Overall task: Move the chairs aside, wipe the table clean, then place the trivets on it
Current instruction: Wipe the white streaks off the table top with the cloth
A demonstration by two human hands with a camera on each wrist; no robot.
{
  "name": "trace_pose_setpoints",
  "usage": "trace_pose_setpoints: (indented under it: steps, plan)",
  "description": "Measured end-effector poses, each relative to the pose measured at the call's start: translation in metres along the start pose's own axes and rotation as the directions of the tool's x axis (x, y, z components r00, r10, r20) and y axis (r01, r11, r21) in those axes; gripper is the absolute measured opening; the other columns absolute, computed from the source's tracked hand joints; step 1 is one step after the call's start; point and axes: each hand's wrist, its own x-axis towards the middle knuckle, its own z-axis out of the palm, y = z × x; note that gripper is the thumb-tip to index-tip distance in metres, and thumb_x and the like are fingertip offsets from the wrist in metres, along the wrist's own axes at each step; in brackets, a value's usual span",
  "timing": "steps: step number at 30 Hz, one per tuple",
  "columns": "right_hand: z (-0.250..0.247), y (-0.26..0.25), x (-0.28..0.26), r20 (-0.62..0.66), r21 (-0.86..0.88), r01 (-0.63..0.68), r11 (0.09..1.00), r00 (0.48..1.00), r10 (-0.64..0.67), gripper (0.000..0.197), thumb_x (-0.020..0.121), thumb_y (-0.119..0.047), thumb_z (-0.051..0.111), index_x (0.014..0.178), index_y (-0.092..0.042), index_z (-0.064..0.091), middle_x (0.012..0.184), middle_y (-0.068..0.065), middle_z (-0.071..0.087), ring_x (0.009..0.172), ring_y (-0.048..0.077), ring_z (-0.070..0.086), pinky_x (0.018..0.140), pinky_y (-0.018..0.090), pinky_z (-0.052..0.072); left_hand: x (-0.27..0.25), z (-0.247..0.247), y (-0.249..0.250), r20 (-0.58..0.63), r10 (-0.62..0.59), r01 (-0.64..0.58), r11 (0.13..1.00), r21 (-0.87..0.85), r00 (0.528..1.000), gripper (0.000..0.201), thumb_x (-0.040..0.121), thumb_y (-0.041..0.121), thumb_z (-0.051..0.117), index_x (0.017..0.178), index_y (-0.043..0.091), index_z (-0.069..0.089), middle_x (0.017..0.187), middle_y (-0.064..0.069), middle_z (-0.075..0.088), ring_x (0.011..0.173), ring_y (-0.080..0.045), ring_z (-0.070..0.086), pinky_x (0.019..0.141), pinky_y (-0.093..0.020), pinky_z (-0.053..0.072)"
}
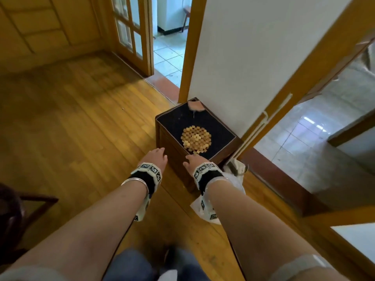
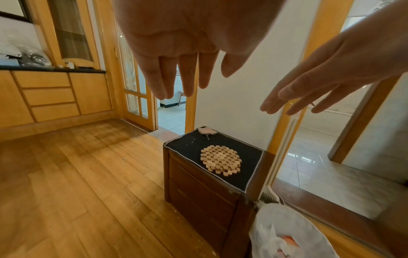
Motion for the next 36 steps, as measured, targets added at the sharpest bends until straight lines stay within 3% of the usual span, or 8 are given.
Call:
trace_pose_setpoints:
  steps: [6,16,21,28,36]
  plan:
    - [-0.046,-0.035,0.114,0.029,-0.021,-0.018,1.000,0.999,0.019,0.045,0.102,-0.034,0.037,0.142,-0.013,0.042,0.144,0.011,0.044,0.128,0.028,0.046,0.103,0.041,0.041,0.125,-0.040,-0.023,0.038,0.001,0.000,1.000,-0.028,0.999,0.047,0.102,0.027,0.034,0.147,0.014,0.030,0.150,-0.003,0.036,0.136,-0.022,0.037,0.110,-0.038,0.034]
    - [-0.124,-0.074,0.270,0.041,0.118,-0.170,0.978,0.985,0.167,0.047,0.102,-0.035,0.037,0.143,-0.011,0.040,0.148,0.010,0.040,0.134,0.027,0.041,0.109,0.039,0.037,0.310,-0.113,-0.045,0.130,0.159,-0.175,0.977,0.118,0.979,0.046,0.101,0.026,0.033,0.145,0.013,0.033,0.148,-0.005,0.039,0.134,-0.023,0.038,0.110,-0.035,0.031]
    - [-0.148,-0.055,0.328,0.043,0.162,-0.239,0.957,0.971,0.235,0.043,0.101,-0.033,0.039,0.137,-0.010,0.046,0.141,0.012,0.047,0.127,0.029,0.047,0.102,0.040,0.040,0.384,-0.122,-0.024,0.211,0.204,-0.237,0.960,0.147,0.956,0.046,0.101,0.027,0.033,0.145,0.015,0.033,0.147,-0.004,0.040,0.133,-0.023,0.039,0.107,-0.036,0.034]
    - [-0.172,0.003,0.411,0.145,0.247,-0.318,0.915,0.946,0.289,0.048,0.103,-0.033,0.035,0.146,-0.012,0.037,0.150,0.010,0.037,0.132,0.031,0.042,0.104,0.041,0.038,0.487,-0.117,0.015,0.270,0.229,-0.266,0.958,0.106,0.935,0.046,0.100,0.024,0.036,0.144,0.013,0.035,0.146,-0.006,0.041,0.130,-0.023,0.042,0.106,-0.036,0.036]
    - [-0.177,0.061,0.512,0.179,0.326,-0.379,0.866,0.924,0.338,0.050,0.102,-0.034,0.038,0.146,-0.011,0.035,0.150,0.010,0.035,0.133,0.030,0.041,0.107,0.043,0.039,0.606,-0.073,0.046,0.317,0.285,-0.325,0.943,0.079,0.905,0.047,0.100,0.020,0.040,0.146,0.012,0.033,0.146,-0.007,0.041,0.133,-0.021,0.040,0.106,-0.030,0.033]
